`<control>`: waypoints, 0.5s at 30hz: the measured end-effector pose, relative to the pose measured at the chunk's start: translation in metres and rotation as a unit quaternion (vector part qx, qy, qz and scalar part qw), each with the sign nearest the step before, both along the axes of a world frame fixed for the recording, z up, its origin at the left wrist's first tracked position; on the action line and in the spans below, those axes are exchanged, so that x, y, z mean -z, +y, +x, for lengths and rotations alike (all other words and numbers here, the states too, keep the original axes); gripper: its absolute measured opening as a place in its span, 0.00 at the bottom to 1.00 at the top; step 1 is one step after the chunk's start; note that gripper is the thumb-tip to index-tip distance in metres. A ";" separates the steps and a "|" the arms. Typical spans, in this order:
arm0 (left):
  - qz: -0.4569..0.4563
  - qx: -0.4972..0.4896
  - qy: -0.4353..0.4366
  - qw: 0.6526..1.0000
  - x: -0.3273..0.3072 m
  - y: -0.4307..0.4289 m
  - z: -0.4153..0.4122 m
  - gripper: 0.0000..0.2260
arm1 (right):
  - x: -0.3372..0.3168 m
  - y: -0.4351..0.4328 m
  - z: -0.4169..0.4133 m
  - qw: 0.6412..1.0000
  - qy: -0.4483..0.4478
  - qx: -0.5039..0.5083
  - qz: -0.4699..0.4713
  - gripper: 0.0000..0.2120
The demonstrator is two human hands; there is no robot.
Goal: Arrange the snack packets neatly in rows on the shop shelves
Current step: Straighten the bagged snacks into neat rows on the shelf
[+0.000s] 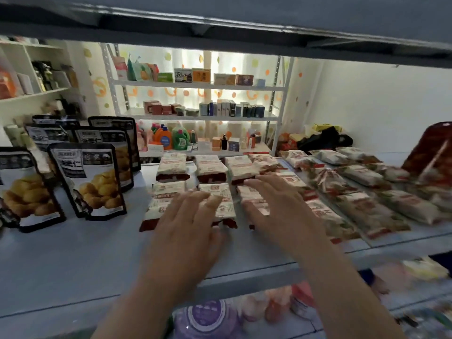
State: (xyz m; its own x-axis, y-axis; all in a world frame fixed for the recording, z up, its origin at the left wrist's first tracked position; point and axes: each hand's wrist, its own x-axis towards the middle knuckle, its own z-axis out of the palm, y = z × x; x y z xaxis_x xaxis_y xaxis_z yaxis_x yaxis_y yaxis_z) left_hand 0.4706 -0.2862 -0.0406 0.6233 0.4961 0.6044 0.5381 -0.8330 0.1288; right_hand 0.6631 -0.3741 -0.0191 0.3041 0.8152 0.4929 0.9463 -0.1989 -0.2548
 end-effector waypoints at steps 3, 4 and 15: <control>-0.018 0.023 0.033 0.999 0.007 -0.023 0.037 0.25 | 0.026 -0.010 -0.004 0.999 -0.018 0.040 0.002 0.25; -0.029 0.011 0.044 0.999 0.010 -0.024 0.042 0.25 | 0.031 -0.010 -0.004 0.999 -0.019 0.042 -0.011 0.26; -0.080 -0.036 0.077 0.993 0.015 -0.022 0.042 0.25 | 0.043 -0.012 -0.001 0.999 -0.025 0.036 0.018 0.19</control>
State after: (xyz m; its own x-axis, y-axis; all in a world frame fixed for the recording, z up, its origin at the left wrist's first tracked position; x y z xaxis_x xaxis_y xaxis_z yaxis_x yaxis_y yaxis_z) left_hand 0.5131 -0.3084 -0.0560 0.6619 0.6247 0.4143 0.6196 -0.7670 0.1667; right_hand 0.6621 -0.3859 -0.0620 0.3356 0.7739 0.5371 0.9416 -0.2582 -0.2163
